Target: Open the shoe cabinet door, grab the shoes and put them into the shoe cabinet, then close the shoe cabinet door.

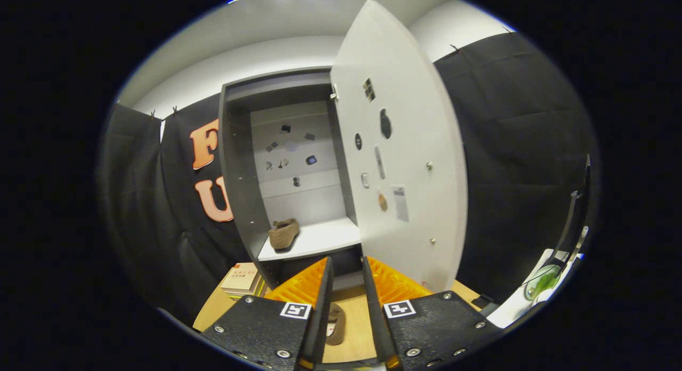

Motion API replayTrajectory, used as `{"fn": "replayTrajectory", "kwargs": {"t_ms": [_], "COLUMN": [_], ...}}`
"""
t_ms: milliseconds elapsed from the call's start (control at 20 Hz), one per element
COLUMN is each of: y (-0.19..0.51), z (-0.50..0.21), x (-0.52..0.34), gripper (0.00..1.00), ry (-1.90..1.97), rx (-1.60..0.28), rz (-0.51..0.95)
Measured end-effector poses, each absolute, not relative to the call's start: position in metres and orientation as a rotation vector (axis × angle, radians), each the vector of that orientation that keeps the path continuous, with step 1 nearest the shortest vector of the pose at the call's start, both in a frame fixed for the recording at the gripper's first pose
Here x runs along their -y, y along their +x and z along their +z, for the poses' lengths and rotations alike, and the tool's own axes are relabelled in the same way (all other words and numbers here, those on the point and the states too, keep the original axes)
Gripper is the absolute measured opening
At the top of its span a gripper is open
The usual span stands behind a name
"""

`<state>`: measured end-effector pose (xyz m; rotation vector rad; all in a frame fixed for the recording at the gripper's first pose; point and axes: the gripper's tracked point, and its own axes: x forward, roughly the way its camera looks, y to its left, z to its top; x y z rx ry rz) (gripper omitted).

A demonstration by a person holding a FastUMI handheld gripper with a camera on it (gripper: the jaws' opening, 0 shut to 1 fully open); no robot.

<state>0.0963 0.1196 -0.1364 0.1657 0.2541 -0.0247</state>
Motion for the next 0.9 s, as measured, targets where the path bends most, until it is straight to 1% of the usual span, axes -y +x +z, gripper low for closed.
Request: {"fn": "replayTrajectory", "kwargs": {"t_ms": [100,200,600,900], "y": [0.100,0.101,0.119,0.138], "z": [-0.156,-0.173,-0.254,-0.320], "x": [-0.148,-0.173,-0.237,-0.258], "gripper": [0.42,0.43,0.44,0.44], "ry": [0.151,0.146,0.126,0.137], "rx": [-0.294,-0.326,-0.457,-0.552], "rz": [0.018,0.058,0.160,0.188]}}
